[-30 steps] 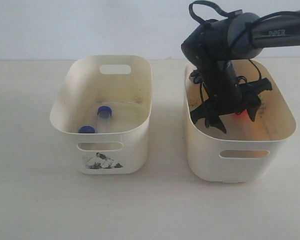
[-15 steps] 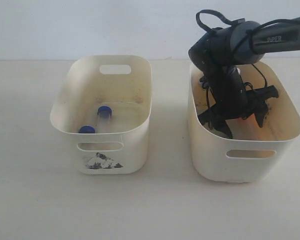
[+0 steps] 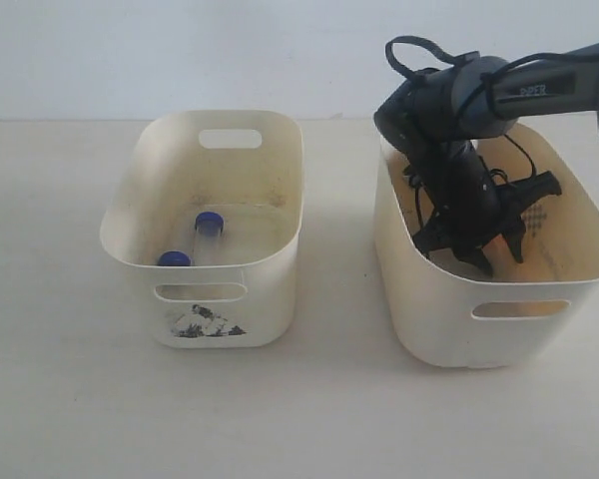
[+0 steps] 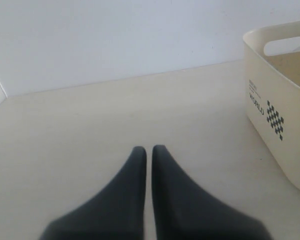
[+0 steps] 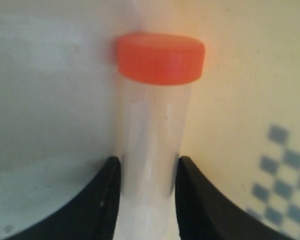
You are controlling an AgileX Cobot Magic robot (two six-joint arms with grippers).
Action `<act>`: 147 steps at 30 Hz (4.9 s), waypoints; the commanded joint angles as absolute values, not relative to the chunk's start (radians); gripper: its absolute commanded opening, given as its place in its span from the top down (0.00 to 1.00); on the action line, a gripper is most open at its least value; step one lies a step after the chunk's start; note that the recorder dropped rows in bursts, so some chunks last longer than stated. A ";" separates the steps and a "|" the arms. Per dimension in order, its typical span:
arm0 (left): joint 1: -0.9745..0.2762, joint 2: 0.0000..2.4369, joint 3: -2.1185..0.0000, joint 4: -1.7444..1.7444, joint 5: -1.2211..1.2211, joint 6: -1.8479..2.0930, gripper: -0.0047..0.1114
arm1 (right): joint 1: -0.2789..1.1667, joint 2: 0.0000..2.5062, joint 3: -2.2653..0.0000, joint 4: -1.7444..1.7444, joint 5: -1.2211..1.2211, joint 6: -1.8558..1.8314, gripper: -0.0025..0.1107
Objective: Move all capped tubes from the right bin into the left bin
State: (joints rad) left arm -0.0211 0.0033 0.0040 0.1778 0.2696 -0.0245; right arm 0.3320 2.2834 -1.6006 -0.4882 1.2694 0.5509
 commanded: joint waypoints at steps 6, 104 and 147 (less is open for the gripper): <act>-0.020 0.000 0.000 0.177 0.262 -0.036 0.92 | 0.331 2.312 -1.653 -0.362 1.221 0.455 0.98; -0.020 0.000 0.000 0.177 0.262 -0.036 0.92 | 0.030 0.464 -0.543 0.000 0.254 -0.050 0.97; -0.020 0.000 0.000 0.177 0.262 -0.036 0.92 | 0.032 0.000 0.000 0.034 0.349 -0.043 0.97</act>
State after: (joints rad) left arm -0.0211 0.0033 0.0040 0.1778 0.2696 -0.0245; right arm 0.0328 0.0045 0.0003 0.0368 0.3532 -0.0407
